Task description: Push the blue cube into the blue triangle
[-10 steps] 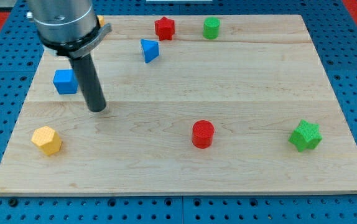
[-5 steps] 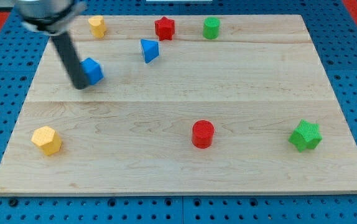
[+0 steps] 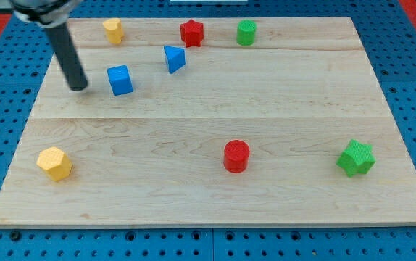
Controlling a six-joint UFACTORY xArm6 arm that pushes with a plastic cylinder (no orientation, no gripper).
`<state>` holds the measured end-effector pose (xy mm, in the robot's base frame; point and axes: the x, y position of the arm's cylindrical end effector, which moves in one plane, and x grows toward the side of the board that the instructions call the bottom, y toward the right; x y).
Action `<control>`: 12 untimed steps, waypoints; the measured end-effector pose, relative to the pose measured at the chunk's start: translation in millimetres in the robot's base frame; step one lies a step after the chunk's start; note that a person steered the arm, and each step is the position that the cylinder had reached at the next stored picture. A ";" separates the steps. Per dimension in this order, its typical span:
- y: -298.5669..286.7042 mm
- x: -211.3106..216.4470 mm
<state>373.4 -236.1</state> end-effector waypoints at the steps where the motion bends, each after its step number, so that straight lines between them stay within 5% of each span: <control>1: 43.3 0.0; 7: 140.3 -29.2; 9: 126.3 51.0; 11: 205.6 23.3; 12: 163.7 -0.1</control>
<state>373.4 -72.4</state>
